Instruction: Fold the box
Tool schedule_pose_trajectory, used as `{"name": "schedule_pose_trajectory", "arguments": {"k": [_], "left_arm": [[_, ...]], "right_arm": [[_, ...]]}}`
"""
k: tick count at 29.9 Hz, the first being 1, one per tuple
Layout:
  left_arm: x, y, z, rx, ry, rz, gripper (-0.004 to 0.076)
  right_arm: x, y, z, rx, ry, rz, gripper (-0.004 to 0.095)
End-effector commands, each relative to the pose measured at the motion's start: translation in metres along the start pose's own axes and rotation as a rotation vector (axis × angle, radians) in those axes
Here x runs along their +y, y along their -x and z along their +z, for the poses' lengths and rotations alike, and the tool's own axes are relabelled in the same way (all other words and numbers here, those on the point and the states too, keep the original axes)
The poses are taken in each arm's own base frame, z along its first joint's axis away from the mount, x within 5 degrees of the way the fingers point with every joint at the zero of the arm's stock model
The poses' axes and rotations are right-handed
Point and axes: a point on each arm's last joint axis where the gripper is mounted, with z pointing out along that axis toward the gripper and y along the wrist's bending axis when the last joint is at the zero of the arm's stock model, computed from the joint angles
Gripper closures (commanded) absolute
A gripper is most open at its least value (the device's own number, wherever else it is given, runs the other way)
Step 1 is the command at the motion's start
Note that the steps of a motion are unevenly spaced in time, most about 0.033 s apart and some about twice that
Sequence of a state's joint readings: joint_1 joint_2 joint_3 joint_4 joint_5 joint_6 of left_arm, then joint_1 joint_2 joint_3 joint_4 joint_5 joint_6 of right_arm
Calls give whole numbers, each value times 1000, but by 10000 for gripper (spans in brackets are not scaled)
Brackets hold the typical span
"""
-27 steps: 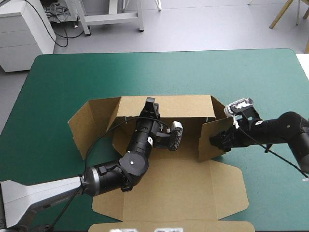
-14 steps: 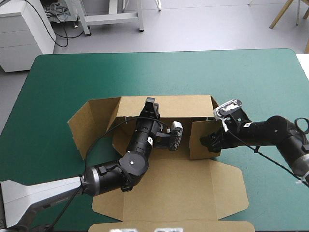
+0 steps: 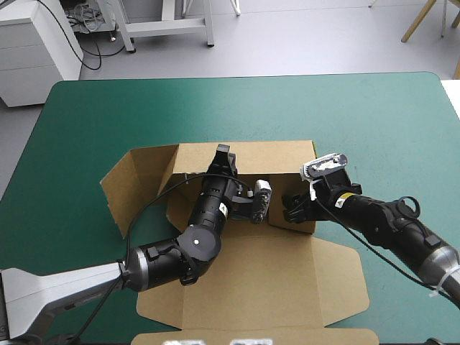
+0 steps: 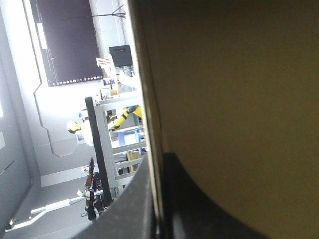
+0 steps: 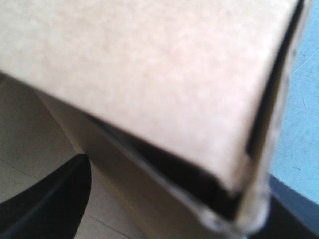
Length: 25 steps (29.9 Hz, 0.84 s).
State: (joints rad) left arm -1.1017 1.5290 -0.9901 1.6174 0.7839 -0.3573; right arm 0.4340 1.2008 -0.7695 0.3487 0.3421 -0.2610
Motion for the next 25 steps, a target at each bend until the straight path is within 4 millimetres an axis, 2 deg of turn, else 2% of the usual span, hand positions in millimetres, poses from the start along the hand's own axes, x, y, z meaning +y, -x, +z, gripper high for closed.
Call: {"name": "schedule_pose_trajectory", "arguments": {"k": [1,4,6,8,13,15,17,20,22,25], "left_arm": [[19,-4,-8,5,71,-19,734],[19,-4,-8,5,71,-19,734],[19,-4,-8,5,71,-19,734],[19,-4,-8,5,71,-19,734],[19,-5,-8,5,71,-23,729],[18,-4,-8,-2,68,-31,685],[18,-3,-8,-14,63,-30,591],[18,-2,-8,-25,65,-75,370],[19,-1,-8,-36,67,-136,261],[18,3,-11,-56,72,-125,220]], "right_arm": [[4,17,-10,-131,-34,12,269],[5,16,-11,-121,-48,28,486],[6,16,-10,-116,-50,25,673],[6,15,-11,-115,-50,25,907],[6,15,-11,-115,-47,33,908],[6,15,-11,-115,-45,38,908],[6,15,-11,-115,-45,38,907],[6,15,-11,-115,-45,38,908],[6,15,-11,-115,-45,38,908],[6,17,-11,-130,-44,38,908]]}}
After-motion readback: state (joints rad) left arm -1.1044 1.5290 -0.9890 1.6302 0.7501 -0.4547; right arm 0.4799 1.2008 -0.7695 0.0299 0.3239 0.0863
